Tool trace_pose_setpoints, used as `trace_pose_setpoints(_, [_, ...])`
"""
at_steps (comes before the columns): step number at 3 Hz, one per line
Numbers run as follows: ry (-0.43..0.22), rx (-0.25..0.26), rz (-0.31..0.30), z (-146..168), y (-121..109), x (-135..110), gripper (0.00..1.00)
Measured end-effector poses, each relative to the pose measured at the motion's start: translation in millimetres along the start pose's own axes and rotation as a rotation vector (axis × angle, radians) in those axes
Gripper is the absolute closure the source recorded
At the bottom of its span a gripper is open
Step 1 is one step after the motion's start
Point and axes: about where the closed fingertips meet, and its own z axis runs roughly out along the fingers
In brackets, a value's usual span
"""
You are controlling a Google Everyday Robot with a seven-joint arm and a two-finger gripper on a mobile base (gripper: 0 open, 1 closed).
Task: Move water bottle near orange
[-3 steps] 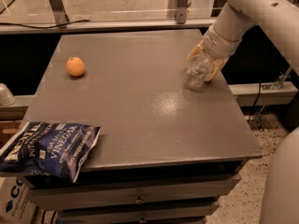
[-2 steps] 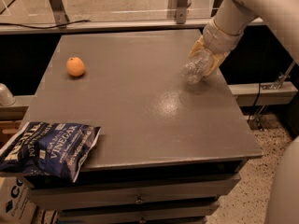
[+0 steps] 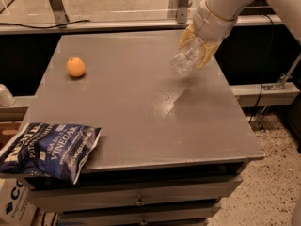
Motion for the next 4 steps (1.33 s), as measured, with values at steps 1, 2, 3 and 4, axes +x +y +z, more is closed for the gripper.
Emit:
trace_pose_setpoints(1, [0.0,0.0,0.0,0.2,-0.1,0.0,1.0])
trace_pose_setpoints(2, [-0.014,0.036,-0.048,-5.9,-6.8,-9.3,1.0])
trace_pose_setpoints(3, [-0.026,0.122,-0.189,-20.6,-37.7,-40.9,1.0])
trace_pose_setpoints(4, [-0.038,0.187,-0.319,-32.2,-73.6,-73.5,1.0])
